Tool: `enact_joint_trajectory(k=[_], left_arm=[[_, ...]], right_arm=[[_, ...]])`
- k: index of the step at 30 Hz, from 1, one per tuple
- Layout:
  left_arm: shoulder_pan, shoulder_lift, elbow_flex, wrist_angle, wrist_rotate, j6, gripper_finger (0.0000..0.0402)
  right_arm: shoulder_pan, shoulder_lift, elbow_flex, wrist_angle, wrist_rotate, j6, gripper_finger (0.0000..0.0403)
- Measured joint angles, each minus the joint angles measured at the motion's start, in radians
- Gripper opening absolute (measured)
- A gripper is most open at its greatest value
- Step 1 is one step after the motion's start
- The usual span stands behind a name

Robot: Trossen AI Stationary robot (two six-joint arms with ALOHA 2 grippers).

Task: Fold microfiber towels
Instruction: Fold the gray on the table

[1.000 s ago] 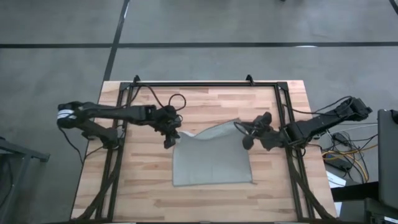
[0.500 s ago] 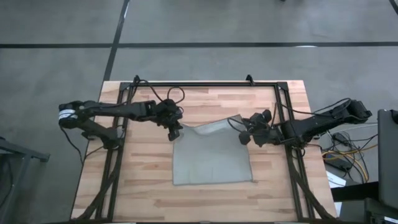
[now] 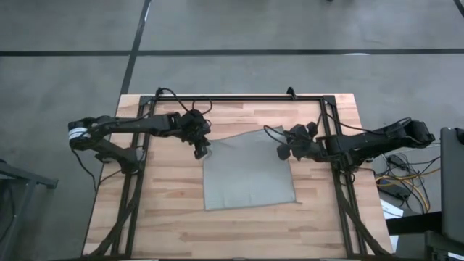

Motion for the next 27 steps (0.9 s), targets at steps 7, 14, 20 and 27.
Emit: enact_joint_trajectory(k=[7, 14, 20, 27], left_arm=[[0.000, 0.001, 0.000, -0.002, -0.039, -0.004, 0.0023], [0.002, 0.001, 0.000, -0.002, -0.064, -0.015, 0.0038], [0.002, 0.001, 0.000, -0.002, -0.064, -0.014, 0.0060], [0.002, 0.001, 0.000, -0.002, -0.064, -0.017, 0.0091]], right_arm=[[0.000, 0.000, 0.000, 0.000, -0.004, 0.000, 0.0008], [0.000, -0.001, 0.000, 0.000, -0.004, -0.002, 0.0008], [0.000, -0.001, 0.000, 0.000, -0.006, -0.026, 0.0017], [0.000, 0.000, 0.000, 0.000, -0.009, -0.024, 0.0063]])
